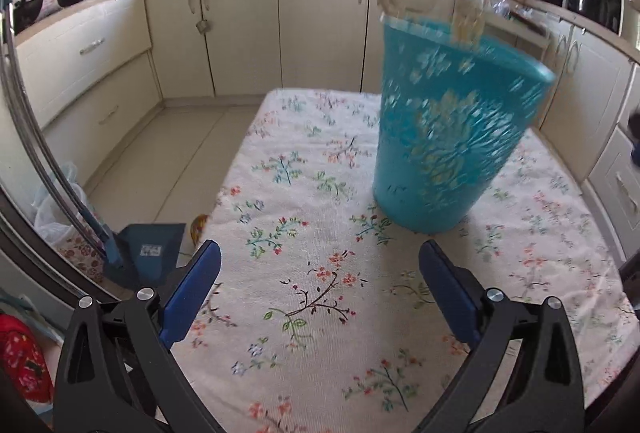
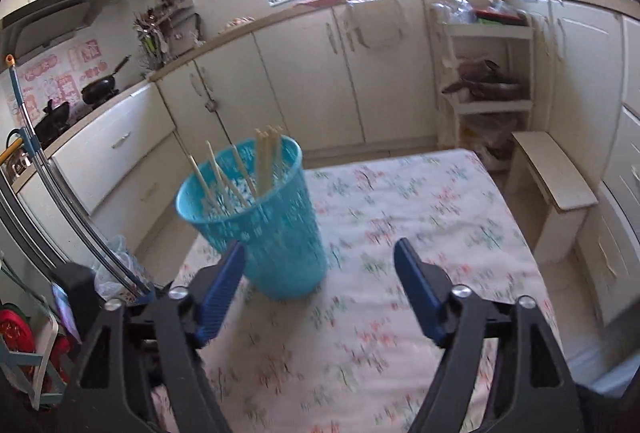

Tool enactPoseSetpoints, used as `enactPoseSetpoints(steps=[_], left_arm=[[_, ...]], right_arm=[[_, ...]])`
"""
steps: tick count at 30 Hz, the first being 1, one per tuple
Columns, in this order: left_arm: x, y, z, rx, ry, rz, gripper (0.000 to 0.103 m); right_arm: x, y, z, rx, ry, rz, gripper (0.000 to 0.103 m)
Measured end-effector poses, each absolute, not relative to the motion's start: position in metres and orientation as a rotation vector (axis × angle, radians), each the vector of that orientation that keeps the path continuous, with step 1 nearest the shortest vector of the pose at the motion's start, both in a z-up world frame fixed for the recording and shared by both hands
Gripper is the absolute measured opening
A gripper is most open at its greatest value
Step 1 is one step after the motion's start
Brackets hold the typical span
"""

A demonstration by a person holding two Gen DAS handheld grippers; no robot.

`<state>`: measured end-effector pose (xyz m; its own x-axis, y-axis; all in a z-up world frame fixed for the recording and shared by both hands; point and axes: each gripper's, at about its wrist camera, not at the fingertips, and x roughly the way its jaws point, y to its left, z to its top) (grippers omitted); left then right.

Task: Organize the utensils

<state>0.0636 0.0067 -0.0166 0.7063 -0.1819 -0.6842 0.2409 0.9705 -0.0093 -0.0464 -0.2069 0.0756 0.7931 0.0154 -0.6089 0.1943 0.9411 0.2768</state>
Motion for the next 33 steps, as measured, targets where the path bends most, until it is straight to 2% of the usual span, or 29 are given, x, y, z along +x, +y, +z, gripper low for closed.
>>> enactPoseSetpoints(steps=[4, 10, 20, 24, 33], left_arm=[[0.030, 0.012, 0.018, 0.096, 0.683, -0.260, 0.095], [-0.028, 0.020, 0.071, 0.132, 0.608, -0.260, 0.095], [-0.108, 0.058, 0.136, 0.097, 0.600, -0.206, 0.095], [-0.134, 0.076, 0.149, 0.060, 0.652, -0.217, 0.095], [-0.191, 0.098, 0.154, 0.058, 0.600, -0.171, 0.095]], right_arm=[[-0.073, -0.196, 0.080, 0.360, 0.674, -0.104, 0.090], [-0.113, -0.167, 0.115, 0.351, 0.602, -0.076, 0.096], [-0.185, -0.129, 0.178, 0.340, 0.476, -0.019, 0.096], [-0.213, -0.110, 0.181, 0.305, 0.473, -0.013, 0.096], [-0.259, -0.084, 0.169, 0.296, 0.462, -0.013, 0.096]])
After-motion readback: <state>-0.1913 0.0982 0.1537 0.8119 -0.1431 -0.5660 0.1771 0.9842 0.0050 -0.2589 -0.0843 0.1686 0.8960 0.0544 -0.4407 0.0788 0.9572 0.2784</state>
